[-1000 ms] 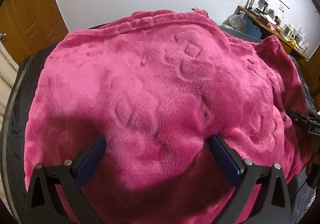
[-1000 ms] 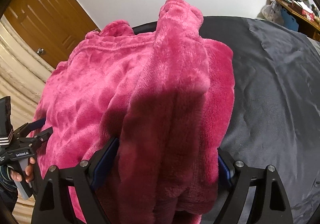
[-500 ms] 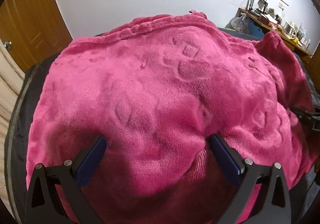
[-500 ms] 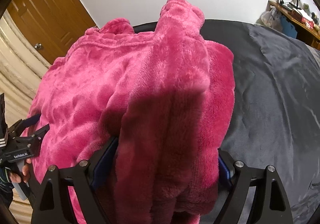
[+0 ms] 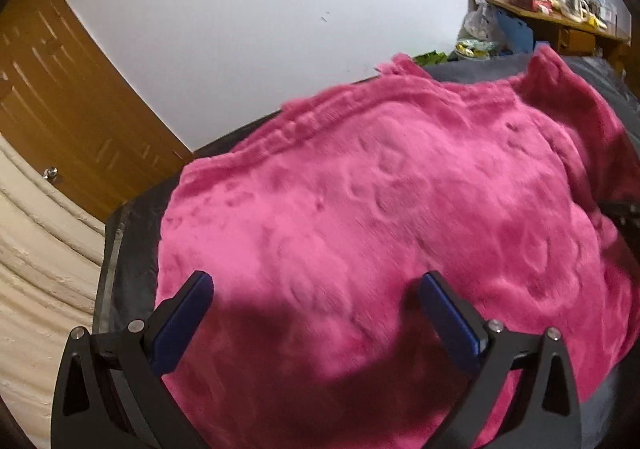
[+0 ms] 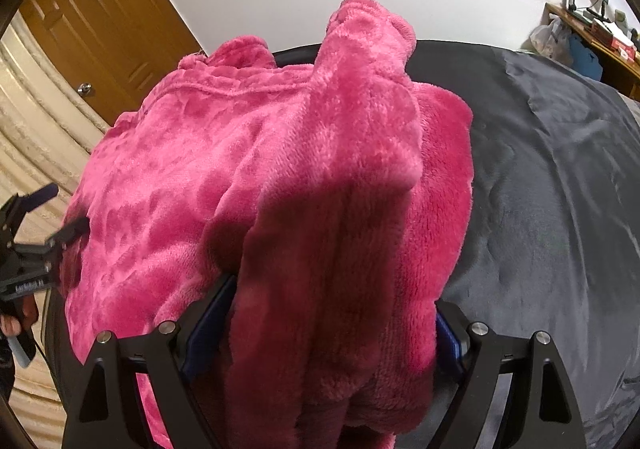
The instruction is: Fold clothes
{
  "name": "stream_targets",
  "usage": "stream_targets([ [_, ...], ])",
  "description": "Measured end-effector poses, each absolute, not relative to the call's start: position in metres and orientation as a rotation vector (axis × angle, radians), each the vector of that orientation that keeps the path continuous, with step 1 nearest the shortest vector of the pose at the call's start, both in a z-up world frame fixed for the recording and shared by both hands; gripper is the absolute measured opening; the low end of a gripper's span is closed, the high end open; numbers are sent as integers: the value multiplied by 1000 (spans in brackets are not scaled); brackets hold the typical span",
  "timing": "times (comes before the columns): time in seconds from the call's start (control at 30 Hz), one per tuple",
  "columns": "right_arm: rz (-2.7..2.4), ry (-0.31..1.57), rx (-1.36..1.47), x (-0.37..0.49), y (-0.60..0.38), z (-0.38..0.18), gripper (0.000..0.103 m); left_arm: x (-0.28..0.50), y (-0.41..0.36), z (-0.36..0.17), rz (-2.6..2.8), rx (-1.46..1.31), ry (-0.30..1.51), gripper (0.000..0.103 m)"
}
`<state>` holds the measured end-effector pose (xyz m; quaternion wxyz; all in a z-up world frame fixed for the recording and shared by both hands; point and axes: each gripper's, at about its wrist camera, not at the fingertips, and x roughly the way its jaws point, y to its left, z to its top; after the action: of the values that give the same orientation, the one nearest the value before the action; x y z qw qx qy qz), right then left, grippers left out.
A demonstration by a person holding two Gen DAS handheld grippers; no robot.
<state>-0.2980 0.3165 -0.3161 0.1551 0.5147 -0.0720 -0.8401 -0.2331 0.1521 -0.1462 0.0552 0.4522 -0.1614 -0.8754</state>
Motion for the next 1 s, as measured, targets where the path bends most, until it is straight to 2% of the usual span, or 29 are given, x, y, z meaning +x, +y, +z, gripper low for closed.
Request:
stream_targets([
  [0.23,-2415,-201,1496,-297,315,-314,88,-256,128,-178,-2613,1499,-438,103],
  [0.37,-2405,-208,1513,-298,316,-313,89,-256,115,-194,-2664,1533,-311,103],
  [0.47,-2392,-228,1523,-299,318,-312,89,-255,112,-198,-2696,1523,-287,103],
  [0.8,-2340,-528,1555,-300,333,-307,88,-253,105,-203,-2777,1506,-248,103],
  [1.0,-2368,-532,1579,-300,325,-304,88,-253,103,-205,-2808,1502,-236,103],
])
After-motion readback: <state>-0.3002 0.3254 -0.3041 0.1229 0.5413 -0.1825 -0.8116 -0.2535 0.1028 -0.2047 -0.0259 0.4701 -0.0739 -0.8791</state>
